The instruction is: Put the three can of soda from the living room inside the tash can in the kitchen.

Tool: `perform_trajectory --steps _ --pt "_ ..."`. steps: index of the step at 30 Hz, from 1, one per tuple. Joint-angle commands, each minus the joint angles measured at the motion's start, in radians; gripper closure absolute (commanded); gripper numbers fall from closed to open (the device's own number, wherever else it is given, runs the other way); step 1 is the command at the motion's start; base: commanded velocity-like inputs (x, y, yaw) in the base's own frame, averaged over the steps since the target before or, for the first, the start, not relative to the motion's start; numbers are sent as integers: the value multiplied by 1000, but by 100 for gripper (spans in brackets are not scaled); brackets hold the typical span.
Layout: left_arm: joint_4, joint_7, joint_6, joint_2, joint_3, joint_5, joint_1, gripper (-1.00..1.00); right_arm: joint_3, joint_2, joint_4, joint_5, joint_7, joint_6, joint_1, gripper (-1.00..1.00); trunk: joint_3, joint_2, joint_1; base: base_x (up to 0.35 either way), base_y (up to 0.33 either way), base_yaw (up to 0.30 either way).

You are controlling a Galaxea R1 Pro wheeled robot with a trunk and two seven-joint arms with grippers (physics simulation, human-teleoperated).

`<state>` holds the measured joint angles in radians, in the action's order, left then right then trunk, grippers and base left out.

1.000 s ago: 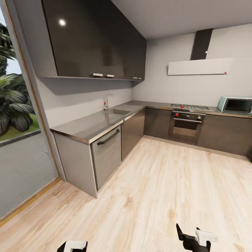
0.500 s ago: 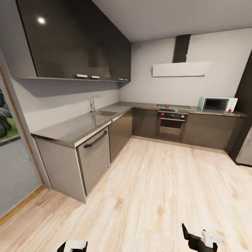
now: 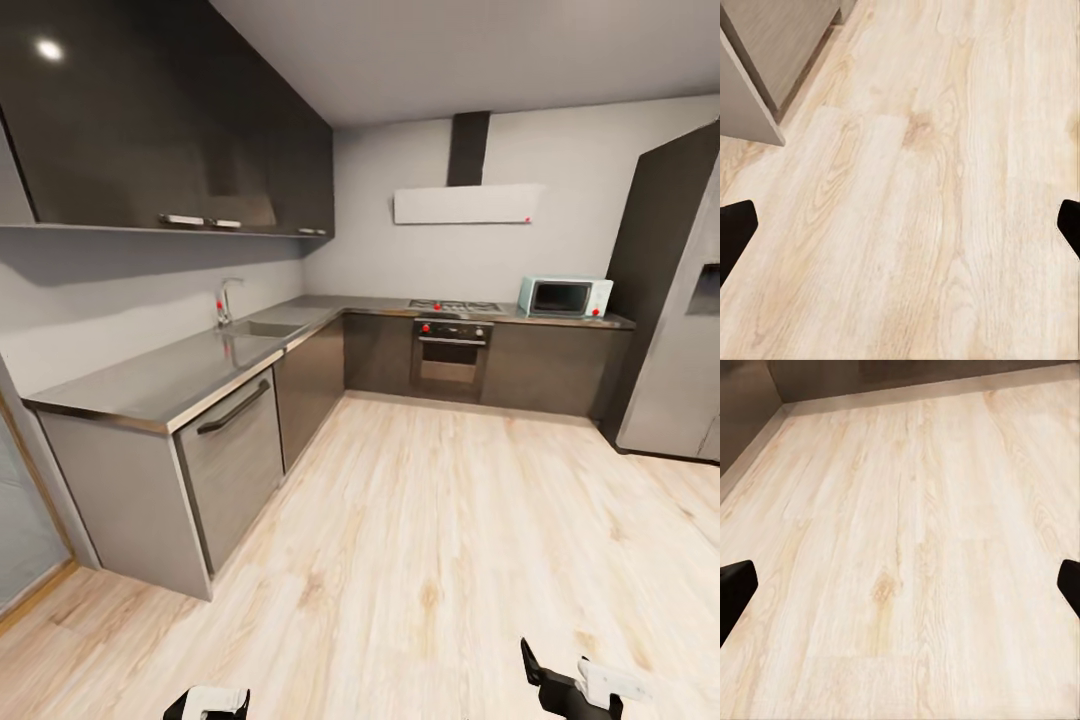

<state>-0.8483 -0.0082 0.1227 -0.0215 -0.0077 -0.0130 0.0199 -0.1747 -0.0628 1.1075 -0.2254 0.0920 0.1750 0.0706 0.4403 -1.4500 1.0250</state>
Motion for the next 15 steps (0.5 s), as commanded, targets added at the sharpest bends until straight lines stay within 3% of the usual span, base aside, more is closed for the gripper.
perform_trajectory --steps 1,15 --pt "0 0 0 0 0 0 0 -100 0 0 0 0 0 0 0 -100 -1 0 0 0 0 -245" --pt "0 0 0 0 0 0 0 -100 0 0 0 0 0 0 0 -100 -12 0 0 0 0 -245"
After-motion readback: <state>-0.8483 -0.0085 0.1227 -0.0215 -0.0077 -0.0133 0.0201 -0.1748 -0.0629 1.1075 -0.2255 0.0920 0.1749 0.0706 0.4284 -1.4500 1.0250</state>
